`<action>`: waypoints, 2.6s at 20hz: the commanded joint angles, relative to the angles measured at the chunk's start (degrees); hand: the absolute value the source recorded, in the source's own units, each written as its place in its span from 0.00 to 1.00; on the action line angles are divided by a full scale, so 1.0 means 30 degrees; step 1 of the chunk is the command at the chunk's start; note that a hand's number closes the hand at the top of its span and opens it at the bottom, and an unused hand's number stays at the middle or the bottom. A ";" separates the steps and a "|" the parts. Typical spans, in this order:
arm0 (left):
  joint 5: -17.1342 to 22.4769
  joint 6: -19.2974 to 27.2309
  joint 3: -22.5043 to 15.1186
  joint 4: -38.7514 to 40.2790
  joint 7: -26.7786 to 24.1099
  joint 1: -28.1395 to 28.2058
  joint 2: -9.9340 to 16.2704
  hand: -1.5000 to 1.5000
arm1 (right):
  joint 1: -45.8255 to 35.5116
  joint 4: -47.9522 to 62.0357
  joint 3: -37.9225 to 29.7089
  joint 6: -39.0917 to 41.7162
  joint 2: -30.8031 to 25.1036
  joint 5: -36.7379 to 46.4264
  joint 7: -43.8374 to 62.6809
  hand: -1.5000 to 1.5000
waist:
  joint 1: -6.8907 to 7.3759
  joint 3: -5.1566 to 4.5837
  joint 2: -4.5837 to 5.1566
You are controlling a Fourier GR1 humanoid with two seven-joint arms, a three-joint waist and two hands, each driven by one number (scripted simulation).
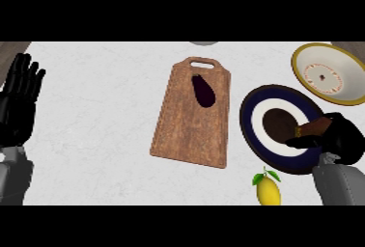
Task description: Pick the sweet potato from the plate and place it in the bowl
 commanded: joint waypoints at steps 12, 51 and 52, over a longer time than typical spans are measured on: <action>0.0249 -0.0364 -0.0169 -0.0073 -0.0280 -0.0333 -0.0161 0.50 | -0.0263 0.2995 0.0895 0.6849 -0.9718 -0.3333 -1.5294 1.00 | 0.1004 0.0451 0.1036; 0.0140 -0.0768 -0.1075 0.0411 -0.0045 -0.1890 -0.0570 0.50 | -0.7454 1.2248 -0.0825 1.6624 -1.9050 -1.3187 -3.4283 1.00 | 0.2370 0.0278 0.0868; -0.0052 -0.0664 -0.1171 0.0816 -0.0165 -0.1932 -0.0686 0.50 | -0.7663 1.2154 -0.0277 1.5921 -1.8351 -1.2952 -3.4090 1.00 | 0.2570 0.0275 0.1055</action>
